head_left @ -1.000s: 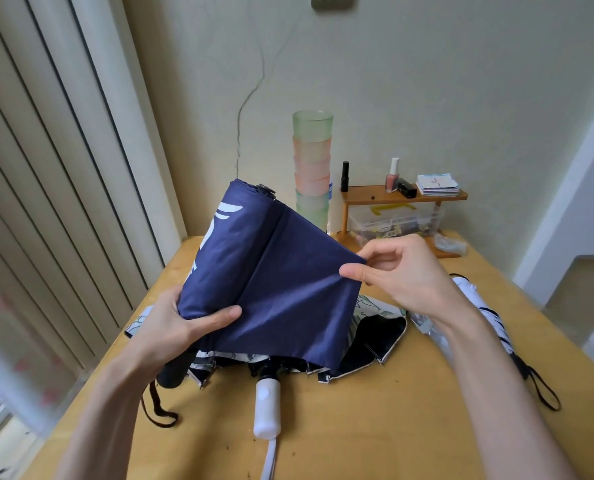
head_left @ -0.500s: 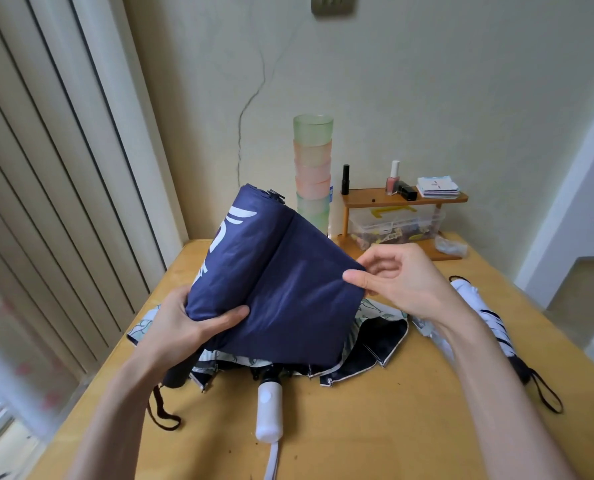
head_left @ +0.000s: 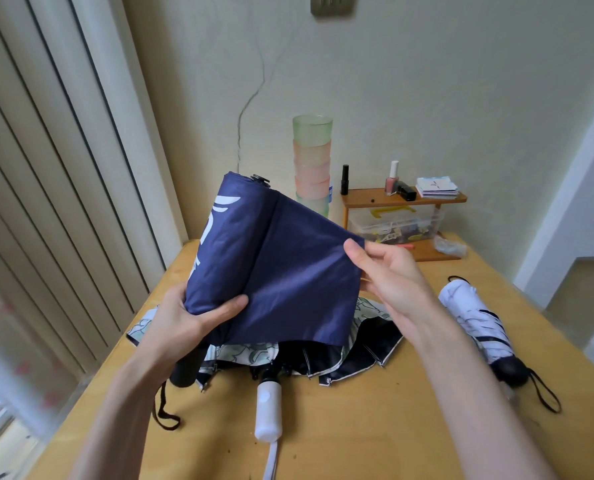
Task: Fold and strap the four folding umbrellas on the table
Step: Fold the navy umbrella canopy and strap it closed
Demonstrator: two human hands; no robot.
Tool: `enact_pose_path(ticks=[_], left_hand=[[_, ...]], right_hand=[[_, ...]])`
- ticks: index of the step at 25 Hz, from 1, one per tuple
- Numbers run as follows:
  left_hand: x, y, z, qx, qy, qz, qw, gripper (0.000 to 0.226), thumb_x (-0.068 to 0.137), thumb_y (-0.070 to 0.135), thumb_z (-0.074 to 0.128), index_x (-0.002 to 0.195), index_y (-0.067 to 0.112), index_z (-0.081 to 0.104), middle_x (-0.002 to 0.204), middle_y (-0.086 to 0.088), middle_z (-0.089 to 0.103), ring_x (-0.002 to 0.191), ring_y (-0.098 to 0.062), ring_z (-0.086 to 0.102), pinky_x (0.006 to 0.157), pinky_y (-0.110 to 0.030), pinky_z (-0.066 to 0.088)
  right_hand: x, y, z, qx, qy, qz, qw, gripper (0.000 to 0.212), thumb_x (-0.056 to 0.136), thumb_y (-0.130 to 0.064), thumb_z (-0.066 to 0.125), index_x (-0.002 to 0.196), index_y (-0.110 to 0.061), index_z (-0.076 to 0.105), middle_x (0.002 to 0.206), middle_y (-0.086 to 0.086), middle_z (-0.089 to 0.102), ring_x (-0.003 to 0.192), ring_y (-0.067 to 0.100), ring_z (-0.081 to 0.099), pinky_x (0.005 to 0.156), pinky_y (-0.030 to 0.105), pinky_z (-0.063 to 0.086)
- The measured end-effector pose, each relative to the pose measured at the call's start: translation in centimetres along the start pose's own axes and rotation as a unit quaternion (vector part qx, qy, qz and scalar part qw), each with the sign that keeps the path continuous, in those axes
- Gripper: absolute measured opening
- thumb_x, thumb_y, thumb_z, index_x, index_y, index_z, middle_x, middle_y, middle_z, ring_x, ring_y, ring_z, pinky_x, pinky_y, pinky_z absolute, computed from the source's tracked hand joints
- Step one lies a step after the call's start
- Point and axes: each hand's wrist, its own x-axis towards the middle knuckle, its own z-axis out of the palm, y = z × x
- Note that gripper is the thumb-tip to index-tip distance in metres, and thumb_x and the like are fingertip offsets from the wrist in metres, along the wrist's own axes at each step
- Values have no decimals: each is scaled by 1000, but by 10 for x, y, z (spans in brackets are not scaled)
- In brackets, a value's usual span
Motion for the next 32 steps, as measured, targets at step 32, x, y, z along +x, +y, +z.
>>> enact_pose_path(ticks=[32], left_hand=[[-26,19,90,-43,-206,9,977,62,62,35,103,106,27,61,75,20,71,61,2,64,55,-16,49]], right_hand=[[-14,-21,40,-36,-72,-169,982,25,108,-9,58,127,-9,75,125,-1,77,124,13,69,110,33,53]])
